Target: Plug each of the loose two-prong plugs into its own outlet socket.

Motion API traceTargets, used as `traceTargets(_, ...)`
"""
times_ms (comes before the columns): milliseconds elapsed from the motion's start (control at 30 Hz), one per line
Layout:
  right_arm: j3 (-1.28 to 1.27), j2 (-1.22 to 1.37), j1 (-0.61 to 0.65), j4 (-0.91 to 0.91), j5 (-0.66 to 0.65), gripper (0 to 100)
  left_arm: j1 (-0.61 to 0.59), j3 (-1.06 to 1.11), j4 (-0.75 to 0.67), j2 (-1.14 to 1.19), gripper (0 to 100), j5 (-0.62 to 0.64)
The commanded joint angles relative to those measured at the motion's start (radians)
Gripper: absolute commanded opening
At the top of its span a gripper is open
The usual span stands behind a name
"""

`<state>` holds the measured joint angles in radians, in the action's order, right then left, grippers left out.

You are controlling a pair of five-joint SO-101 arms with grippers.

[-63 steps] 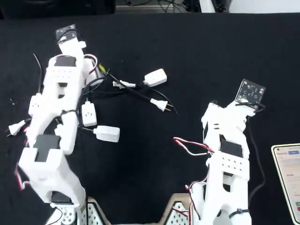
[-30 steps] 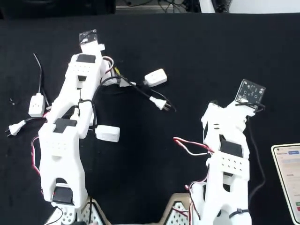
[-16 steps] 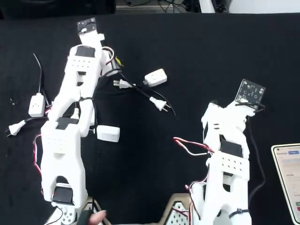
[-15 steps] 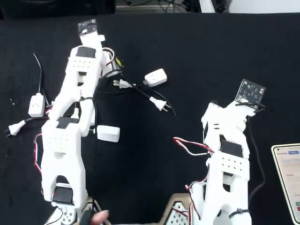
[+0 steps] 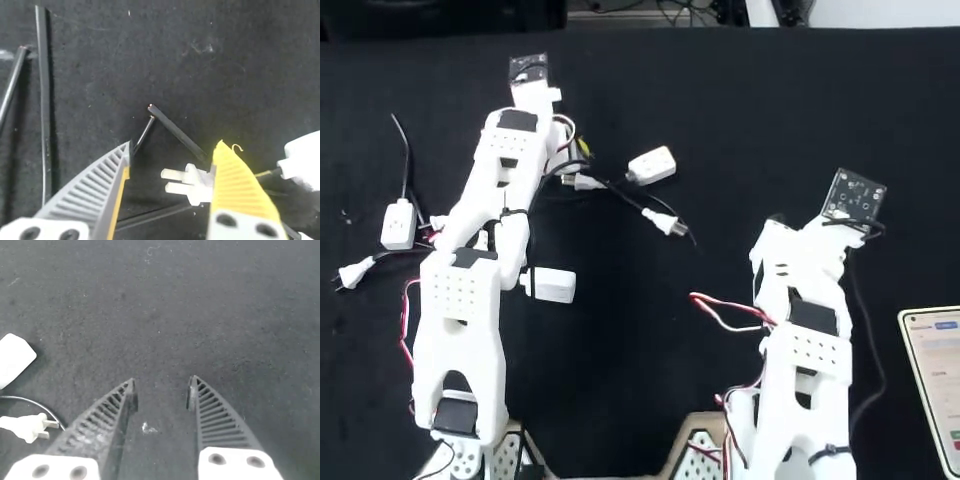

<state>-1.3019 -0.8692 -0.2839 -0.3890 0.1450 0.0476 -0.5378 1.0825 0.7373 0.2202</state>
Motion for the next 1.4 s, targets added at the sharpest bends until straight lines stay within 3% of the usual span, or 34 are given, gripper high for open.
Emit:
traceTargets(0, 0.039, -0.027, -0.017, 0.020, 0.006, 16.6, 0.007, -0.005, -0.002, 0.009, 25, -0.015)
traceTargets(233, 0.039, -0.027, -0.017, 0.020, 0.005, 16.6, 0.002, -0.056, 0.008, 0.058, 3, -0.018)
traceTargets(567, 0.042, -0.027, -0.017, 0.020, 0.003, 16.6, -0.122, -0.085, 0.021, 0.055, 3, -0.112)
traceTargets(967, 0.042, -0.027, -0.015, 0.020, 0.006, 16.6, -0.346, -0.389, 0.281, 0.066, 3, -0.318)
traceTargets(1167, 0.039, -0.027, 0.011, 0.020, 0.002, 16.6, -0.328, -0.538, 0.456, 0.064, 5, -0.341)
traceTargets(1367, 0.036, -0.027, 0.021, 0.018, 0.000, 16.6, -0.229, -0.628, 0.635, 0.066, 24, -0.334)
